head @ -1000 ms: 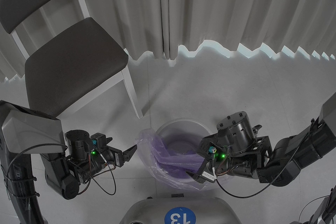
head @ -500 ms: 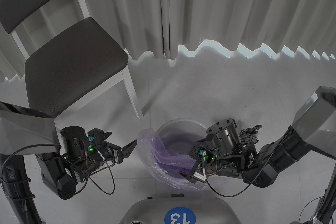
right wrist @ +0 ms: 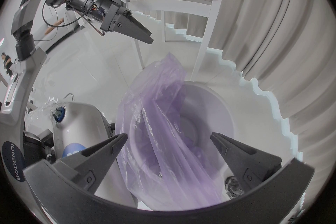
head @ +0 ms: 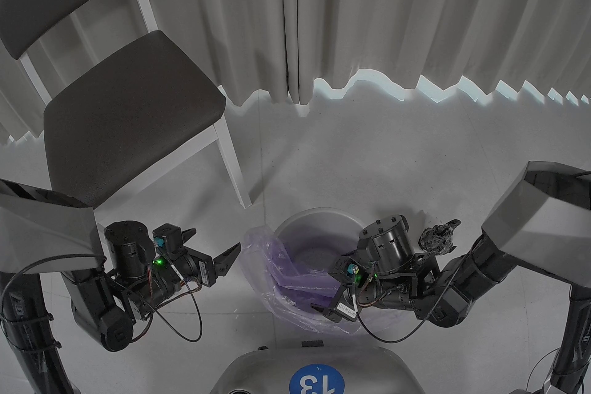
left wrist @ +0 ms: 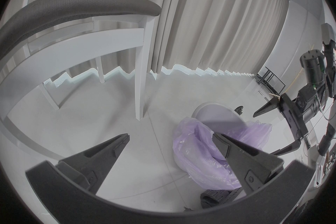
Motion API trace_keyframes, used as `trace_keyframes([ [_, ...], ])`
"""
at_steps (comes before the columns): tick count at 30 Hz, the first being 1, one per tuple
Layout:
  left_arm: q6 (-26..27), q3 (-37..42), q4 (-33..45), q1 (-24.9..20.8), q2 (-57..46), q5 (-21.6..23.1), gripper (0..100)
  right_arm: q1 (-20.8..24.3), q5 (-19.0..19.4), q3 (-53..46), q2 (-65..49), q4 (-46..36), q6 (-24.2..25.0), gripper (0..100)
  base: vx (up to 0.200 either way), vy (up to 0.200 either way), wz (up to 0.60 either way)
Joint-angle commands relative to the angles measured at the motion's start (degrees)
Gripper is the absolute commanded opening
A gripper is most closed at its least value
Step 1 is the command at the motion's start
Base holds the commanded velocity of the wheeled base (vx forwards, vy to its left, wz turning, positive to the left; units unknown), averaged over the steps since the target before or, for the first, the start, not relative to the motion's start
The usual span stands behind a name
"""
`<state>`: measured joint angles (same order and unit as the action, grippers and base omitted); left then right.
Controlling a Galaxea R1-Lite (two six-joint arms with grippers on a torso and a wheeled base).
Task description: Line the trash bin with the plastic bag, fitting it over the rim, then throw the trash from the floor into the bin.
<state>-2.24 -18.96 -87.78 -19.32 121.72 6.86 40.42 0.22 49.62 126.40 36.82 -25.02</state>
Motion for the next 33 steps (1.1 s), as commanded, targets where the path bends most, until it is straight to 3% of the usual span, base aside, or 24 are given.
trace_keyframes([
  [1,0.0,-0.1,-0.1,0.1,0.2,0.0,100,0.0,0.0,0.0,0.5,-0.1,0.0,100,0.0,0.0,0.0],
  [5,0.0,-0.2,-0.1,0.1,0.2,0.0,100,0.0,0.0,0.0,0.5,-0.1,0.0,100,0.0,0.0,0.0],
  [6,0.0,-0.2,-0.1,0.1,0.2,0.0,100,0.0,0.0,0.0,0.5,-0.1,0.0,0,0.0,0.0,0.0],
  [21,0.0,-0.4,-0.1,0.1,0.3,0.0,100,-0.9,-0.7,1.8,0.5,-0.2,0.3,0,0.0,0.0,0.0],
  [33,0.0,-0.4,-0.1,0.0,0.2,0.0,100,-5.9,-2.8,8.9,0.6,-0.7,0.5,0,0.0,0.0,0.0],
])
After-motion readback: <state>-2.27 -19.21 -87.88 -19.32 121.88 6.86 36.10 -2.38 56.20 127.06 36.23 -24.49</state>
